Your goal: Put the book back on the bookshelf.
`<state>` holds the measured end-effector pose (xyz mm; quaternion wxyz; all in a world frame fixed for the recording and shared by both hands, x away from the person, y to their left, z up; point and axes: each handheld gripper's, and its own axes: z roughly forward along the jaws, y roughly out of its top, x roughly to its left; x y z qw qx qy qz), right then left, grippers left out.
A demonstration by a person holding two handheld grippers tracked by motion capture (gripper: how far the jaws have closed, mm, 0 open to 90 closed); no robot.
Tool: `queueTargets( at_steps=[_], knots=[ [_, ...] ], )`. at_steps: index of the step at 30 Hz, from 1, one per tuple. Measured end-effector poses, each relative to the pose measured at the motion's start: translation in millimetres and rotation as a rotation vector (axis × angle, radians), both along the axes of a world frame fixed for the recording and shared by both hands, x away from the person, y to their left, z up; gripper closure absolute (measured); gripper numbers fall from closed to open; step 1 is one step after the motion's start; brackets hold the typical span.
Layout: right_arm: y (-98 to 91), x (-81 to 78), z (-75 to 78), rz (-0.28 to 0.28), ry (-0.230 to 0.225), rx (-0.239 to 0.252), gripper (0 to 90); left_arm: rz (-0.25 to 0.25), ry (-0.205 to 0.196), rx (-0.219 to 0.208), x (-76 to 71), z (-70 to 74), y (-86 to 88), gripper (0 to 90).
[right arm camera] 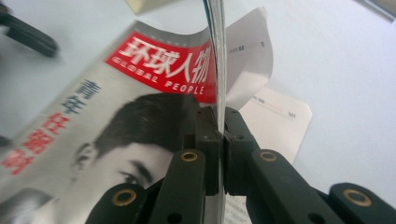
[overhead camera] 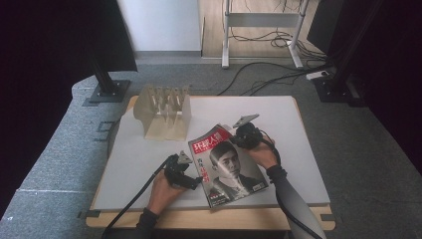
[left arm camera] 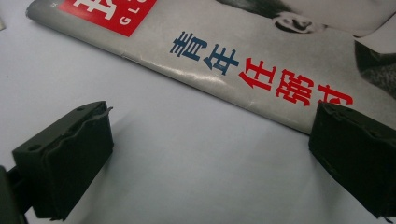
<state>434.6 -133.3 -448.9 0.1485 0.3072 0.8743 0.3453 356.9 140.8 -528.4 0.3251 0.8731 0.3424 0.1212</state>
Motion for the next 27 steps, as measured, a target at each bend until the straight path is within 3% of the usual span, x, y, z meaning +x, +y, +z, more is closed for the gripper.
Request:
queueTargets(
  at_steps=[7,10,13,18,21,25,27],
  knots=[
    [0.2,-11.4,16.1,0.032,-0.024,0.016,85.9,-0.023,0.011,-0.003,1.9,1.2,2.7,0.0],
    [0.5,-16.8,23.4,0.048,-0.042,0.023,86.0,-0.015,0.027,-0.026,4.1,4.0,5.0,3.5],
    [0.9,-23.6,33.0,0.062,-0.063,0.024,86.0,-0.019,0.020,-0.065,5.9,8.6,7.5,4.9],
    [-0.7,-29.0,42.4,0.075,-0.080,0.026,86.0,-0.046,0.051,-0.141,12.0,17.7,6.5,5.1],
    [-2.3,-35.6,51.8,0.083,-0.099,0.032,86.0,-0.071,0.052,-0.118,18.3,21.2,-1.3,5.3],
    [-5.2,-40.3,58.1,0.087,-0.116,0.036,86.0,-0.091,0.068,-0.122,22.3,22.4,-6.4,6.0],
    [-9.1,-43.7,63.5,0.092,-0.127,0.041,86.0,-0.126,0.085,-0.119,28.4,21.7,-10.8,7.2]
  ],
)
